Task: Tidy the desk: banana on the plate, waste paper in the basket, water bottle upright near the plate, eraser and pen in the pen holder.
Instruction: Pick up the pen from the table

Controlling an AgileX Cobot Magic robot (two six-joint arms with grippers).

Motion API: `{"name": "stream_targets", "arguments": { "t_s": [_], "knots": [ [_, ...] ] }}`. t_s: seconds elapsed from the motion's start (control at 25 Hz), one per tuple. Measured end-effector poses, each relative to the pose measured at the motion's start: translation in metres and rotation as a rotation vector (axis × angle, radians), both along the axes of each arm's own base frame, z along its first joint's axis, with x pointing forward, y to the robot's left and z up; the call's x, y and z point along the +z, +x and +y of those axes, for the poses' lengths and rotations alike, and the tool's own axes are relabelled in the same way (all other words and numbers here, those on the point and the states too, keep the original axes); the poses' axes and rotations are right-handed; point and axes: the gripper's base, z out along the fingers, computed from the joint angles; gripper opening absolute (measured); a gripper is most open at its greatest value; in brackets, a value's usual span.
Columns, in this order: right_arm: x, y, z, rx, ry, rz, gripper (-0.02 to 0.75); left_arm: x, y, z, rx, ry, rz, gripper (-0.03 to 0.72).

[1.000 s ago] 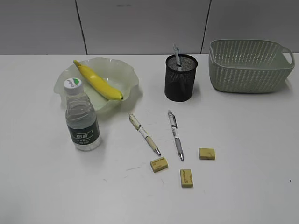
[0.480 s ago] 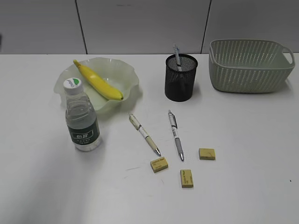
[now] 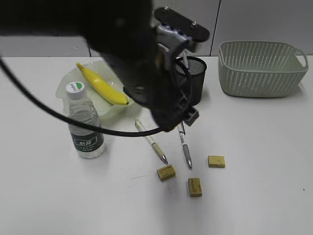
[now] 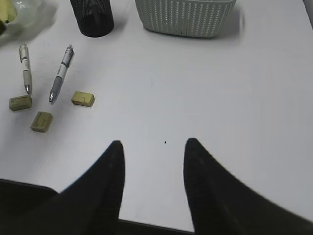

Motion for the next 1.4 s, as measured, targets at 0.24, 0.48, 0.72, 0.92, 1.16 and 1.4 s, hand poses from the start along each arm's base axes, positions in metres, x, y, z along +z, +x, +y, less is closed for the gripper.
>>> {"name": "stream_targets", "arguments": {
  "t_s": [0.24,0.48,0.72,0.92,1.16,1.4],
  "knots": [
    [0.0,0.0,0.0,0.0,0.0,0.0,0.33,-0.041,0.067,-0.02,0.334,-0.096,0.102,0.519],
    [0.0,0.0,0.0,0.0,0.0,0.0,0.33,-0.08,0.103,0.004,0.693,-0.124,0.198,0.518],
    [0.0,0.0,0.0,0.0,-0.001,0.0,0.33,-0.111,0.105,0.002,0.822,-0.121,0.243,0.483],
    [0.0,0.0,0.0,0.0,-0.001,0.0,0.33,-0.127,0.107,0.002,0.876,-0.104,0.241,0.478],
    [0.0,0.0,0.0,0.0,-0.001,0.0,0.329,-0.142,0.107,0.002,0.887,-0.072,0.252,0.442],
    [0.0,0.0,0.0,0.002,0.0,0.0,0.328,-0.142,0.108,0.002,0.882,-0.077,0.246,0.168]
  ]
}}
